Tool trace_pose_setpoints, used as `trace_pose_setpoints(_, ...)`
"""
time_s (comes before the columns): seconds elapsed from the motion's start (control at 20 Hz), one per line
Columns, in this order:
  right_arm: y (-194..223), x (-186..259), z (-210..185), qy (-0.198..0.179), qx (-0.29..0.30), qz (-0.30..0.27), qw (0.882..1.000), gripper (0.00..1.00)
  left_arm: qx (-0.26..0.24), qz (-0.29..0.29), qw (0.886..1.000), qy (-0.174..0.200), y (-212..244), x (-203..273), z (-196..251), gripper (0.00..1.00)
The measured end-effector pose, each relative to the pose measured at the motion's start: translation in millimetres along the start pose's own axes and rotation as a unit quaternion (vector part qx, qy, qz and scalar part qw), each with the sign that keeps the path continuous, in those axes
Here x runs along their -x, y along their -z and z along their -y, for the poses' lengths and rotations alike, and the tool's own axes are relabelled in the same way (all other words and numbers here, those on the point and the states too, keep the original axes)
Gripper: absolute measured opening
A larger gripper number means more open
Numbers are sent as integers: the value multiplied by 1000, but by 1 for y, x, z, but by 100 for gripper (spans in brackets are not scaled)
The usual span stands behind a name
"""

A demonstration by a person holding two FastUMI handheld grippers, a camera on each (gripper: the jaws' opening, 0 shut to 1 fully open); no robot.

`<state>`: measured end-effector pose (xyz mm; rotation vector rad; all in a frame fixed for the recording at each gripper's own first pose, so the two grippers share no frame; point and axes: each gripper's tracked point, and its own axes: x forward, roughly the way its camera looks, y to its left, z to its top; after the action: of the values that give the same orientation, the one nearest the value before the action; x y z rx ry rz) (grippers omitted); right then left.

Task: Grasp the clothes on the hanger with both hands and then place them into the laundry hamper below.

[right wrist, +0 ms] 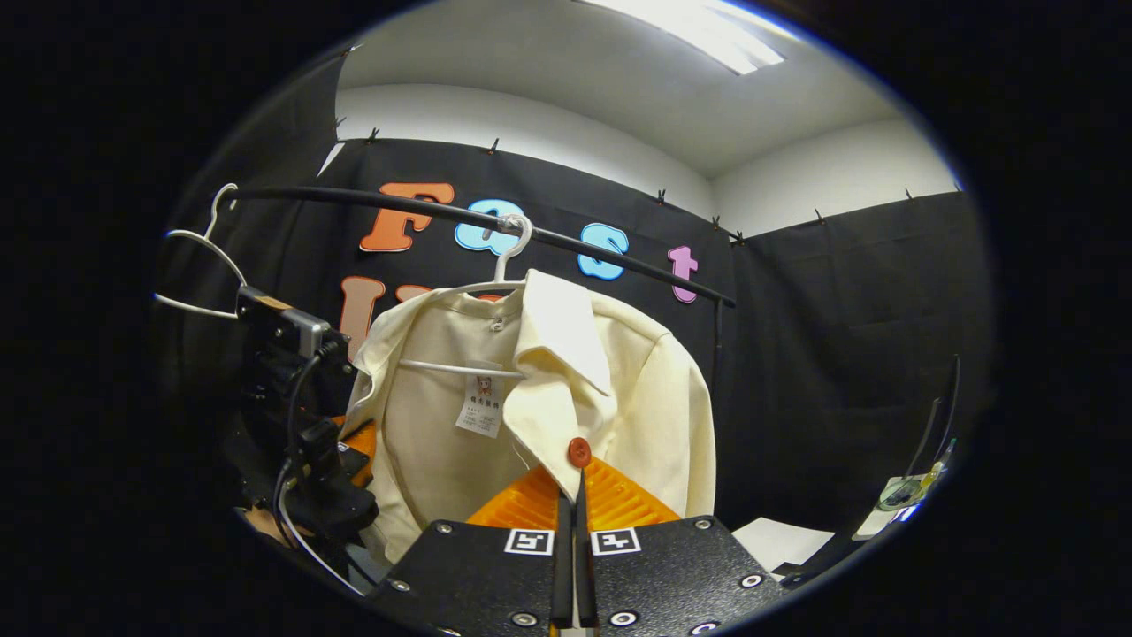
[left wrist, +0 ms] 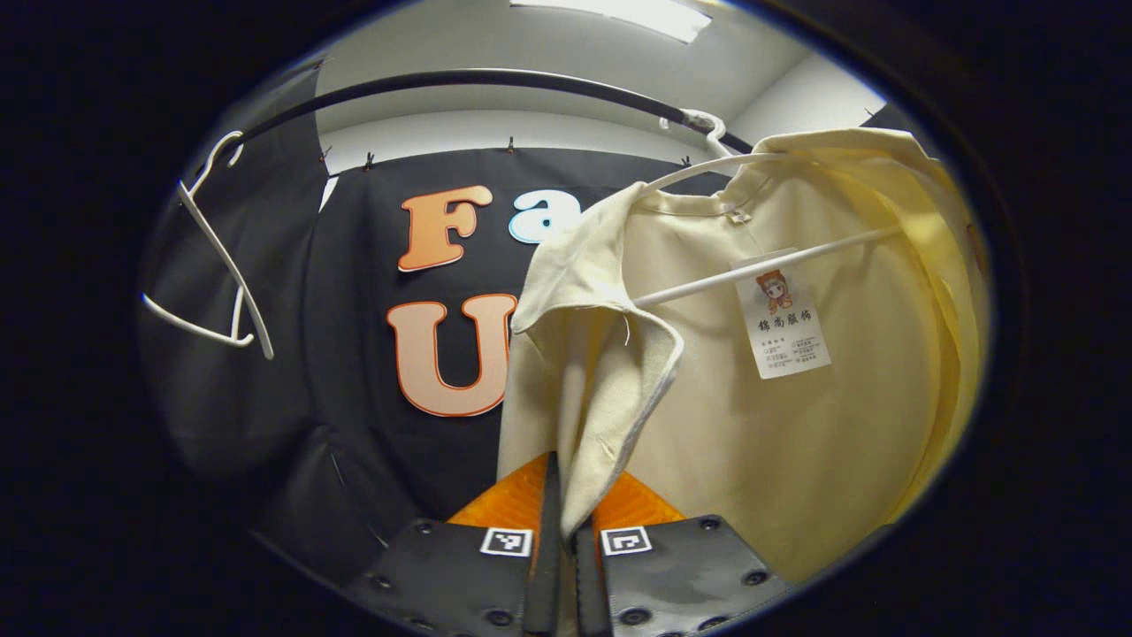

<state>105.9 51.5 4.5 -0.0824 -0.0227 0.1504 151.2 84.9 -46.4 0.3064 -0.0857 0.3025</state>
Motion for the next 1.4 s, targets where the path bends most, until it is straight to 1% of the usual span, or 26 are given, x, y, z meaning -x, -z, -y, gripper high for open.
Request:
trace_pose_setpoints(0.05,0,-2,3,0,-1,0,1000,1,-11,5,1000,-2,-5,4,-6,11)
trace_pose_setpoints(0.1,0,-3,6,1,0,1,1000,1,-24,9,1000,-7,-10,10,-13,12)
trace_pose_setpoints(0.2,-1,-1,16,8,1,4,1000,1,-61,23,997,-32,-23,21,-31,11)
trace_pose_setpoints(0.3,-3,1,32,23,-4,9,1000,1,-95,41,993,-52,-30,25,-47,11)
trace_pose_setpoints(0.4,-10,12,44,34,-5,16,999,1,-127,39,989,-63,-29,25,-61,11)
trace_pose_setpoints(0.6,-25,18,73,67,4,25,997,0,-178,62,978,-94,-53,22,-89,10)
trace_pose_setpoints(0.75,-46,17,99,86,12,41,995,0,-195,66,973,-105,-62,17,-105,10)
trace_pose_setpoints(0.95,-81,13,127,115,50,69,990,0,-218,69,967,-109,-79,-10,-120,10)
trace_pose_setpoints(1.15,-96,-2,144,125,71,71,987,0,-223,64,966,-110,-84,-33,-128,10)
trace_pose_setpoints(1.4,-120,-30,170,136,56,82,986,0,-209,61,970,-107,-88,-58,-133,10)
